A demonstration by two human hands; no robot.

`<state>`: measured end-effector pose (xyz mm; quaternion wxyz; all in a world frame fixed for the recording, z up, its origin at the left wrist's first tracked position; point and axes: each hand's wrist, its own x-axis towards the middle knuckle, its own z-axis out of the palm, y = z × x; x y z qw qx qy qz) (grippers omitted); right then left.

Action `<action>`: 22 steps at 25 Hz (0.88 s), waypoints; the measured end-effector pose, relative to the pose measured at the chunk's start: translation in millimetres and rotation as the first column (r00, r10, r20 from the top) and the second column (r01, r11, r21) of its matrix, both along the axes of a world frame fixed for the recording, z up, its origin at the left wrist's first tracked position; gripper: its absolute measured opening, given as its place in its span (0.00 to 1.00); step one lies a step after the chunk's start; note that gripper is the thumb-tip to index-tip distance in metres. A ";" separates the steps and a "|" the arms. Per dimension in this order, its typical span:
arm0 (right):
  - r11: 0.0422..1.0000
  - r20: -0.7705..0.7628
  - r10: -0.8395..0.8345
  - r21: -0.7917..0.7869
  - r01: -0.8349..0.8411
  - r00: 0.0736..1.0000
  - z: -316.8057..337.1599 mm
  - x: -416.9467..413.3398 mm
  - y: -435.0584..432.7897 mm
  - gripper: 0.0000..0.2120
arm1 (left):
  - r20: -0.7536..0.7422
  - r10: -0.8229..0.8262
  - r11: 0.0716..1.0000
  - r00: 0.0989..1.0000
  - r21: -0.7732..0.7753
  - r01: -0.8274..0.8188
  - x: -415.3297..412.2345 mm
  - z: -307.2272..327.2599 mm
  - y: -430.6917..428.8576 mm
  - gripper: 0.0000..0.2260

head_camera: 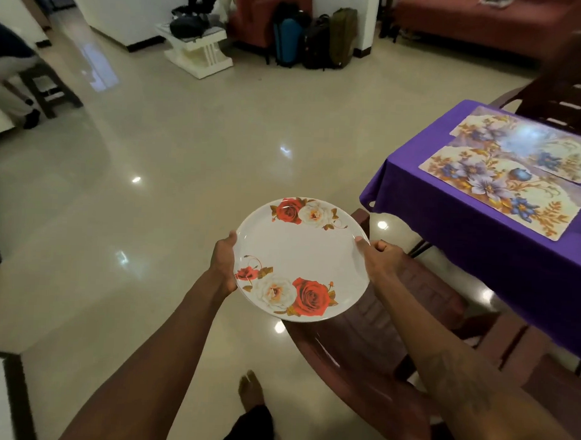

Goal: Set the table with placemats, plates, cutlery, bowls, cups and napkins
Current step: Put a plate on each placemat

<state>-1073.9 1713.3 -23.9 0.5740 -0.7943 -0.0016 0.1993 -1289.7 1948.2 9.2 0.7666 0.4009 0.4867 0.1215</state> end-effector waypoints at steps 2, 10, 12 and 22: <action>0.997 -0.004 -0.071 -0.021 0.071 0.997 -5.2 7.1 40.7 0.15 | -0.029 -0.062 0.998 0.998 -0.002 0.062 21.7 -1.6 50.9 0.23; 0.954 -0.030 -0.300 -0.031 0.299 0.954 -8.3 63.1 163.1 0.13 | -0.067 -0.299 0.953 0.952 0.034 0.301 145.4 1.7 219.4 0.23; 0.926 -0.026 -0.378 -0.016 0.377 0.926 -9.9 86.8 177.9 0.13 | -0.047 -0.393 0.918 0.918 0.030 0.395 191.8 -2.7 244.4 0.23; 0.763 -0.071 -0.642 0.034 0.646 0.763 -21.4 236.0 222.5 0.13 | -0.145 -0.640 0.748 0.755 0.110 0.655 435.9 -19.5 330.9 0.32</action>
